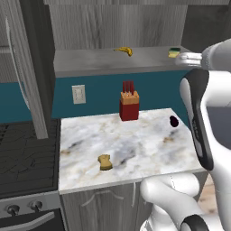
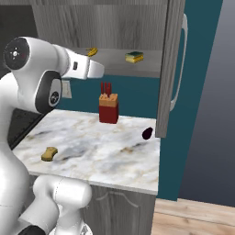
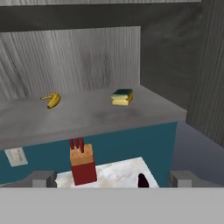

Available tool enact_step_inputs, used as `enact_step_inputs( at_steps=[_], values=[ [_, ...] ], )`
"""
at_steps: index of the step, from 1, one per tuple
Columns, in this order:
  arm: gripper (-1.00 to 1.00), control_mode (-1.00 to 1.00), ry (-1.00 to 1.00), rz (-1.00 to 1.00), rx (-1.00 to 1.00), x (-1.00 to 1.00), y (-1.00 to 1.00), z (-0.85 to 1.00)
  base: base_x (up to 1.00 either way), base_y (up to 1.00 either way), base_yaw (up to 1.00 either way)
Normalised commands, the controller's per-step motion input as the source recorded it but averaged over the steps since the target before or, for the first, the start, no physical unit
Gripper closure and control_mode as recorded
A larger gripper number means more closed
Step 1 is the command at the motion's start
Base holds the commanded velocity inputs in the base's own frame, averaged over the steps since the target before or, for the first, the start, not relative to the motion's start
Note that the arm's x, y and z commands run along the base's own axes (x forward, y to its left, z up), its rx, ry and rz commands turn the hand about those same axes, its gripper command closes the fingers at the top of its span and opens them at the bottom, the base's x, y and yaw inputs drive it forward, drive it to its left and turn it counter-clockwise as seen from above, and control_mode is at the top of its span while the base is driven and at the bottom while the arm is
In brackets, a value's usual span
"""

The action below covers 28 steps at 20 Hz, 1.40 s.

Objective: Pick the sponge and sponge from the cabinet and place them on the counter.

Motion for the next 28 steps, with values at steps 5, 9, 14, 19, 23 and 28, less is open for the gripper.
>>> enact_step_inputs(
  at_steps=[5, 9, 14, 19, 23, 28],
  values=[
    [-1.00, -1.00, 0.00, 0.00, 0.00, 0.25, -0.05, 0.00, 0.00, 0.00, 0.00],
    [-1.00, -1.00, 0.00, 0.00, 0.00, 0.18, -0.06, 0.00, 0.00, 0.00, 0.00],
    [-1.00, -1.00, 0.00, 0.00, 0.00, 0.16, -0.06, 0.00, 0.00, 0.00, 0.00],
    [-1.00, -1.00, 0.00, 0.00, 0.00, 0.19, -0.11, 0.00, 0.00, 0.00, 0.00],
    [-1.00, -1.00, 0.00, 0.00, 0.00, 0.20, -0.12, 0.00, 0.00, 0.00, 0.00],
    [-1.00, -1.00, 0.00, 0.00, 0.01, 0.16, -0.06, 0.00, 0.00, 0.00, 0.00]
  ],
)
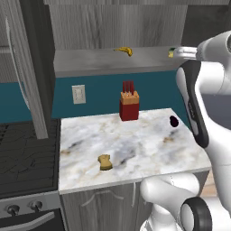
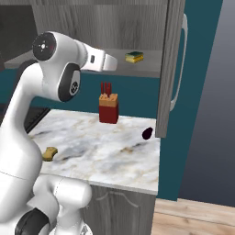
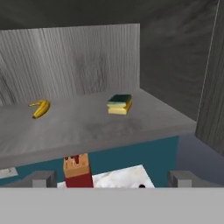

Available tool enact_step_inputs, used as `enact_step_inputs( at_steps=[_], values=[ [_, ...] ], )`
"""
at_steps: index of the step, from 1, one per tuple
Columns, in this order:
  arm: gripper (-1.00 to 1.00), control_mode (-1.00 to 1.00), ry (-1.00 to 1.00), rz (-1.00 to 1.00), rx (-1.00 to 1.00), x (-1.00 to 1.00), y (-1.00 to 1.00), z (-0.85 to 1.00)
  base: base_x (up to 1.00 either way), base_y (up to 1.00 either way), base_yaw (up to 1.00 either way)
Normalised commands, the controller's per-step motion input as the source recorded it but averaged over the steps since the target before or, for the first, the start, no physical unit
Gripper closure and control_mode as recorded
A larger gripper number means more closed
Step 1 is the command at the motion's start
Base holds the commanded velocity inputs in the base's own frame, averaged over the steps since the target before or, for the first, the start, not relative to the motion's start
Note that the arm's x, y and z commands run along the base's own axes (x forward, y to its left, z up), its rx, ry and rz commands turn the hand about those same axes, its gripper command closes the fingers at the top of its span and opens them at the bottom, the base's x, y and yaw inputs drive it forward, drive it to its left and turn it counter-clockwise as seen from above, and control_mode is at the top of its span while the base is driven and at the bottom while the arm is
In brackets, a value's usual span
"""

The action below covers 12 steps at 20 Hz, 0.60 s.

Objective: Pick the sponge and sponge from the cabinet and place them on the counter.

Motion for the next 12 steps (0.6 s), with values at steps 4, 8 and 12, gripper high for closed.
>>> enact_step_inputs(
  at_steps=[4, 8, 12],
  values=[
    [-1.00, -1.00, 0.00, 0.00, 0.01, 0.16, -0.09, 0.00, 0.00, 0.00, 0.00],
    [-1.00, -1.00, 0.00, 0.00, 0.00, 0.18, -0.10, 0.00, 0.00, 0.00, 0.00],
    [-1.00, -1.00, 0.00, 0.00, 0.00, 0.14, -0.17, 0.00, 0.00, 0.00, 0.00]
  ],
)
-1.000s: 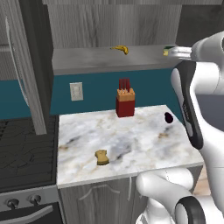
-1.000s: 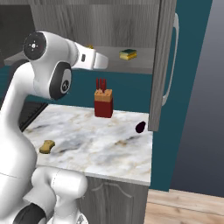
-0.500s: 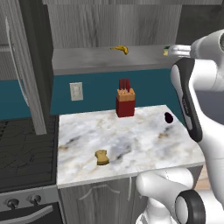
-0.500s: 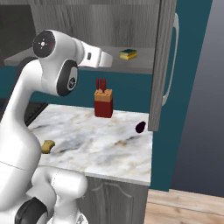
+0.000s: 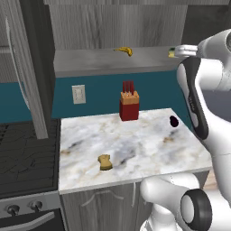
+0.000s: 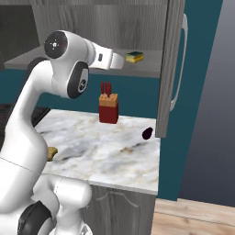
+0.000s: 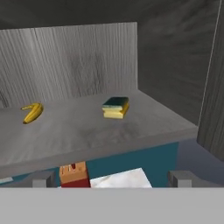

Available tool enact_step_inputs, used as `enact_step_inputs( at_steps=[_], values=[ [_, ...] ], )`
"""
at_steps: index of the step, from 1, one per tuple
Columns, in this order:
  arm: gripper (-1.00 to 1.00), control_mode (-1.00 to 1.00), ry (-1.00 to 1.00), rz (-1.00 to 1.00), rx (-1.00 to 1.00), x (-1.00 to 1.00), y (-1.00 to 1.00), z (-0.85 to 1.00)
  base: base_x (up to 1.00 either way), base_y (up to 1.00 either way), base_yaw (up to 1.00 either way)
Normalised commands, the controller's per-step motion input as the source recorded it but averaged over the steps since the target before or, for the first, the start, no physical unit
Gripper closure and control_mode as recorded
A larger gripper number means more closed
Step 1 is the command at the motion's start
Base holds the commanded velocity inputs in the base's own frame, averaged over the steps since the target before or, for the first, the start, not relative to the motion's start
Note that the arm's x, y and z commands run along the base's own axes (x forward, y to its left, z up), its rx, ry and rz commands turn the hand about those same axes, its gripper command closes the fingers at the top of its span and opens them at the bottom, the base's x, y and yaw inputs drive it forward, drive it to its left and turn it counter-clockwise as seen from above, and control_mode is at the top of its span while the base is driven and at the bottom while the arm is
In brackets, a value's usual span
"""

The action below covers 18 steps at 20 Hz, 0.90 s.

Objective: Pick the sponge and sponge from the cabinet and place them on the counter.

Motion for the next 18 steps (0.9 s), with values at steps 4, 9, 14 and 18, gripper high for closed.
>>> enact_step_inputs(
  at_steps=[4, 9, 14, 18],
  values=[
    [-1.00, -1.00, 0.00, 0.00, 0.00, 0.18, -0.09, 0.00, 0.00, 0.00, 0.00],
    [-1.00, -1.00, 0.00, 0.00, 0.00, 0.24, -0.02, 0.00, 0.00, 0.00, 0.00],
    [-1.00, -1.00, 0.00, 0.00, 0.00, 0.19, -0.06, 0.00, 0.00, 0.00, 0.00],
    [-1.00, -1.00, 0.02, 0.00, 0.00, 0.22, -0.07, 0.00, 0.00, 0.00, 0.00]
  ],
)
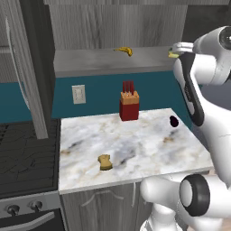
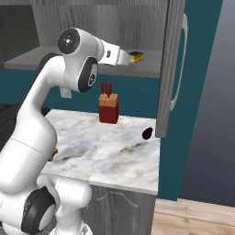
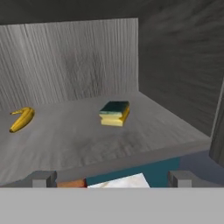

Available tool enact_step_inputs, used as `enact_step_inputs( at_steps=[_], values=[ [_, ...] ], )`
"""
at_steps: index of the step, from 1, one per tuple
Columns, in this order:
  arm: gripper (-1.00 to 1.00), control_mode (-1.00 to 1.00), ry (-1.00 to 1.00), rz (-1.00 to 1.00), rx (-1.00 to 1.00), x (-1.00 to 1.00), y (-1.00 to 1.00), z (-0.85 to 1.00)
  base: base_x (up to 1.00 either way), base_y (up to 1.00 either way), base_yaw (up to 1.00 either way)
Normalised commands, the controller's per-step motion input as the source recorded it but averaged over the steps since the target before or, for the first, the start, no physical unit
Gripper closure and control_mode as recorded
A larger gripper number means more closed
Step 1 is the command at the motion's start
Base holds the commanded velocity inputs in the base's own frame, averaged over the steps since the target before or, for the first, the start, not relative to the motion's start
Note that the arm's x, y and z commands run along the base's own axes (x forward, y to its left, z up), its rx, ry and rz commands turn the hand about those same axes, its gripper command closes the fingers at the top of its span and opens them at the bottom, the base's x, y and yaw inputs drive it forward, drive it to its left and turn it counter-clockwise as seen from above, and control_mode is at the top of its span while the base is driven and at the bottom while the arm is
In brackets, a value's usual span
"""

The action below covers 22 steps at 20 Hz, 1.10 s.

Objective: Pick the sponge and sponge from the cabinet and place them on the counter.

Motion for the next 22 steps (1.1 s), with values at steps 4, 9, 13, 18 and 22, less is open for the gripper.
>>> enact_step_inputs(
  at_steps=[4, 9, 13, 18, 22],
  values=[
    [-1.00, -1.00, 0.03, 0.00, 0.00, 0.26, -0.07, 0.00, 0.00, 0.00, 0.00],
    [-1.00, -1.00, 0.02, 0.00, 0.01, 0.23, -0.06, 0.00, 0.00, 0.00, 0.00],
    [-1.00, -1.00, 0.05, 0.00, 0.02, 0.21, -0.04, 0.00, 0.00, 0.00, 0.00],
    [-1.00, -1.00, 0.03, 0.00, 0.01, 0.23, -0.02, 0.00, 0.00, 0.00, 0.00],
    [-1.00, -1.00, 0.03, 0.00, 0.00, 0.24, -0.01, 0.00, 0.00, 0.00, 0.00]
  ],
)
